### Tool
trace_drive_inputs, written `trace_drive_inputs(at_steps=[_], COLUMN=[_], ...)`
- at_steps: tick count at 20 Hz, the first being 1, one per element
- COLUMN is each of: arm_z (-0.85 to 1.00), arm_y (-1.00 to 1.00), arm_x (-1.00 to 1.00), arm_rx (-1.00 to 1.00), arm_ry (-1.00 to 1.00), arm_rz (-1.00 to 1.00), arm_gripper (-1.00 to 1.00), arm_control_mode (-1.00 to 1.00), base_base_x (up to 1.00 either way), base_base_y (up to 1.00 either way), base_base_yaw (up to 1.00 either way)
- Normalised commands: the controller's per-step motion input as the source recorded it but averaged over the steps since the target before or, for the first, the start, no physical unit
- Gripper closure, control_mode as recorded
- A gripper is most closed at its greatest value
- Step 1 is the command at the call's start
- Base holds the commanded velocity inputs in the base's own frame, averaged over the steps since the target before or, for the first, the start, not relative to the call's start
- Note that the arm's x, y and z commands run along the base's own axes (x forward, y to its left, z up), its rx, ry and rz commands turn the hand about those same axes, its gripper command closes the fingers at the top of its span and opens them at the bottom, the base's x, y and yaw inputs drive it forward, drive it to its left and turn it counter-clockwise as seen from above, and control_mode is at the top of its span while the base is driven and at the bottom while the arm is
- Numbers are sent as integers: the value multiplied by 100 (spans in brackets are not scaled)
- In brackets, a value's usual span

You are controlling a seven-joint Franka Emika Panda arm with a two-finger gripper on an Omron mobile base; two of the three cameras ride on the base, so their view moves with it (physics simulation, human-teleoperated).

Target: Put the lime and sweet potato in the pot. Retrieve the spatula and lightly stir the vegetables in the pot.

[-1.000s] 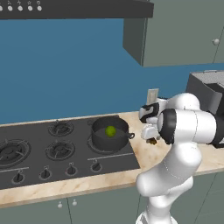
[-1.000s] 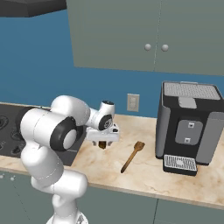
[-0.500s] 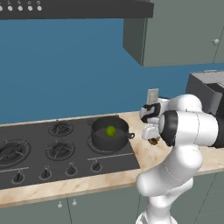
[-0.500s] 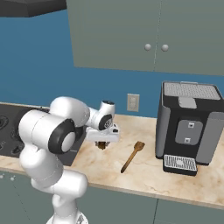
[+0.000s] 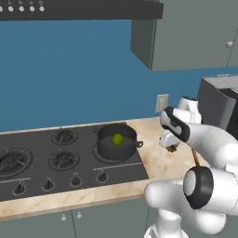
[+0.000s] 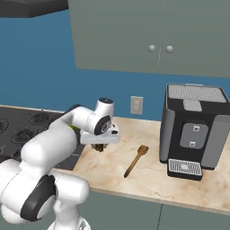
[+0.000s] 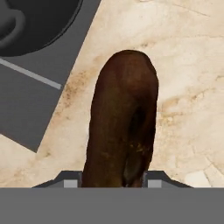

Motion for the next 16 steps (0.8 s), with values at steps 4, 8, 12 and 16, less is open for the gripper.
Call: trace_drive_inputs(at_steps=[4,8,12,16], arm_z=[73,95,100,51], arm_y=[77,78,58,91], arm_x=[-36,-27,-16,11], arm_rx=[0,-1,-4,-6], arm_ry=[-15,-15,-9,0], arm_rz=[2,1,0,4], arm_gripper=[100,100,100,100], arm_control_mode=[-100,-100,-100,-100], base_base_x=[0,0,0,0], base_base_y=[0,0,0,0], base_base_yaw=[0,0,0,0])
